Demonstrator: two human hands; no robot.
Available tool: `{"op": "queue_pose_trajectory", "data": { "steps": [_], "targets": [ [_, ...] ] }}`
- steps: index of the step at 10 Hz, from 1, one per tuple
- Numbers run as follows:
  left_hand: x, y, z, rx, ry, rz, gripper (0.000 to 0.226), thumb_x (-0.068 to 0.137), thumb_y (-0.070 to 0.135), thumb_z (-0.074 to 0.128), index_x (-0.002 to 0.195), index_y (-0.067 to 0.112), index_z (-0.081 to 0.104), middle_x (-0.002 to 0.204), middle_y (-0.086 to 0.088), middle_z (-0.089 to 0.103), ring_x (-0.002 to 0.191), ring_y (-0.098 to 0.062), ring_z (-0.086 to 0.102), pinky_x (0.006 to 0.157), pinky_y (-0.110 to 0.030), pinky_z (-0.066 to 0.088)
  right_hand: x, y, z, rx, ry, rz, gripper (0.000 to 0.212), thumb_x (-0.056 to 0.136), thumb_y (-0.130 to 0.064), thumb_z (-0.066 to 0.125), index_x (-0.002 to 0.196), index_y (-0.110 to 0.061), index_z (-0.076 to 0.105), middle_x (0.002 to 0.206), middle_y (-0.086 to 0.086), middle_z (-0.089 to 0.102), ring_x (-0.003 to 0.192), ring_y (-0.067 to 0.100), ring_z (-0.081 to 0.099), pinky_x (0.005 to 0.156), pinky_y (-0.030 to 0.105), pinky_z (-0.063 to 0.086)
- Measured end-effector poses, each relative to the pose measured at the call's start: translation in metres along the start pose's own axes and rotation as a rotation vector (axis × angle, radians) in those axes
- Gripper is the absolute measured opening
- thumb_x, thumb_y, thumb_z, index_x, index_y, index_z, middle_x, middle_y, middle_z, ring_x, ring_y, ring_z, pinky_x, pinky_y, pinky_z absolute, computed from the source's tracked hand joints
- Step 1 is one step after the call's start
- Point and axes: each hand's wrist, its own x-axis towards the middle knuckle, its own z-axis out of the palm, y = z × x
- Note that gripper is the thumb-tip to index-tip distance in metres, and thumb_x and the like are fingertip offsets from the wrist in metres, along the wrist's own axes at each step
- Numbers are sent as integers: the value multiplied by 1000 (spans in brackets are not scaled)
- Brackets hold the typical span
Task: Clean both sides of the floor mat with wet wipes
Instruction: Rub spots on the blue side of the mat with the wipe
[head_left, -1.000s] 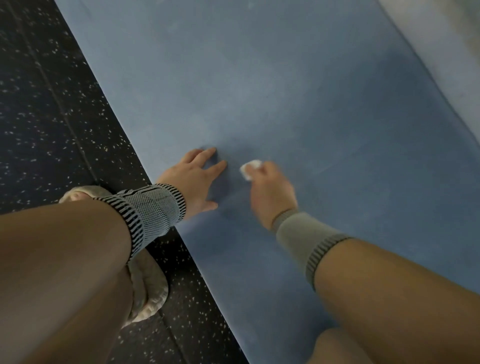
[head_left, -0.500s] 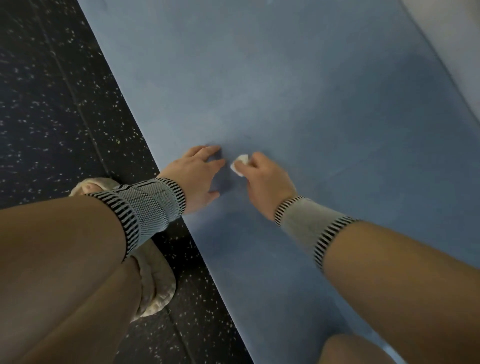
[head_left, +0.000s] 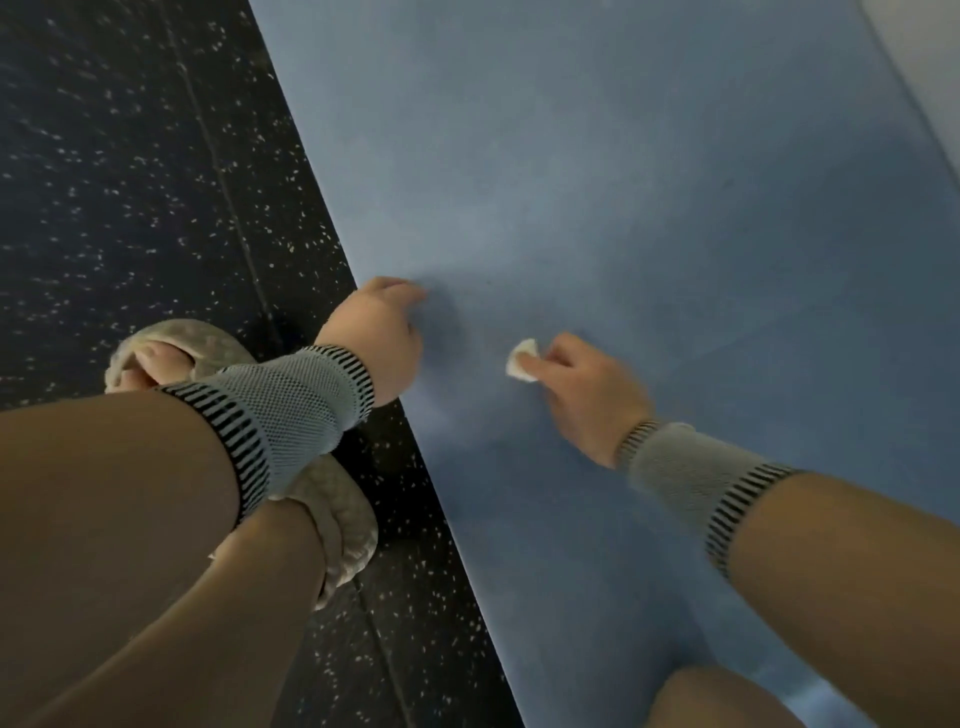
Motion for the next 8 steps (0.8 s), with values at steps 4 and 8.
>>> {"op": "queue_pose_trajectory", "data": {
  "steps": [4, 8],
  "targets": [
    [-17, -2, 4, -563, -53, -472, 38, 97, 8, 46, 134, 11, 54, 128, -19, 59, 113, -34, 61, 90, -44, 55, -9, -42, 20, 32, -16, -109, 37, 90, -6, 46, 124, -16, 56, 104, 12, 50, 80, 29, 47, 63, 35, 32],
    [-18, -8, 3, -761, -135, -550, 35, 99, 17, 44, 133, 21, 54, 119, -13, 65, 74, -19, 62, 55, -30, 50, -8, -70, 29, 123, -36, -261, 31, 92, -42, 31, 82, -25, 54, 77, -4, 50, 65, 12, 40, 58, 29, 36]
  ]
}}
